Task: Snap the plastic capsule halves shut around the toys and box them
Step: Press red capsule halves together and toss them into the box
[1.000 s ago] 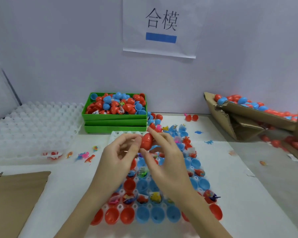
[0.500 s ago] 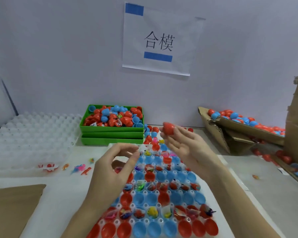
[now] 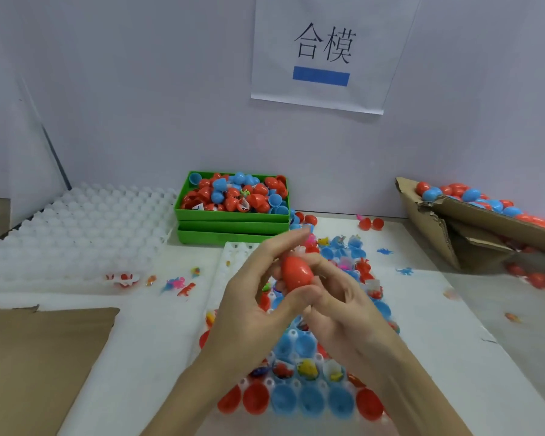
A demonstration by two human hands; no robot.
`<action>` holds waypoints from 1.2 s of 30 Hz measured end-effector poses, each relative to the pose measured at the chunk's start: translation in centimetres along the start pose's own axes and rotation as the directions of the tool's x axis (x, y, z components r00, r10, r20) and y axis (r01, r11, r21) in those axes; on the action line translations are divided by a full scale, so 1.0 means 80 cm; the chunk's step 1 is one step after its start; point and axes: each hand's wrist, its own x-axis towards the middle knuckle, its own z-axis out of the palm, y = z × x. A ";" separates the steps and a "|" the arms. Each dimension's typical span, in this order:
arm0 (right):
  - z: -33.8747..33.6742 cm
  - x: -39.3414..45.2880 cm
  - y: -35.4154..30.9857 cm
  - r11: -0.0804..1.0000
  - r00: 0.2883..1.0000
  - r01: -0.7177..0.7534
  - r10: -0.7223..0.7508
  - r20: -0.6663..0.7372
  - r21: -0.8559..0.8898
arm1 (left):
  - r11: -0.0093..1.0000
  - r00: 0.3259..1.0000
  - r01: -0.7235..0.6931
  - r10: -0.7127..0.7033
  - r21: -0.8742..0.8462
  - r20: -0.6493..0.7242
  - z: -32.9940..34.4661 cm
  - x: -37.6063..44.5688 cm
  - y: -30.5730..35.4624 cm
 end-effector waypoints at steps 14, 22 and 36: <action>0.005 -0.009 -0.011 0.994 0.999 0.032 -0.034 -0.019 -0.101 | 0.995 0.995 -0.097 0.097 0.025 -0.028 0.010 -0.006 -0.002; 0.007 -0.011 0.003 0.987 0.993 0.090 -0.099 -0.068 -0.132 | 0.987 0.988 -0.147 0.150 0.071 -0.044 0.008 -0.007 0.000; 0.003 -0.009 0.001 0.959 0.995 -0.097 0.089 0.044 0.266 | 0.953 0.995 -0.091 0.099 0.290 -0.016 -0.005 0.001 -0.014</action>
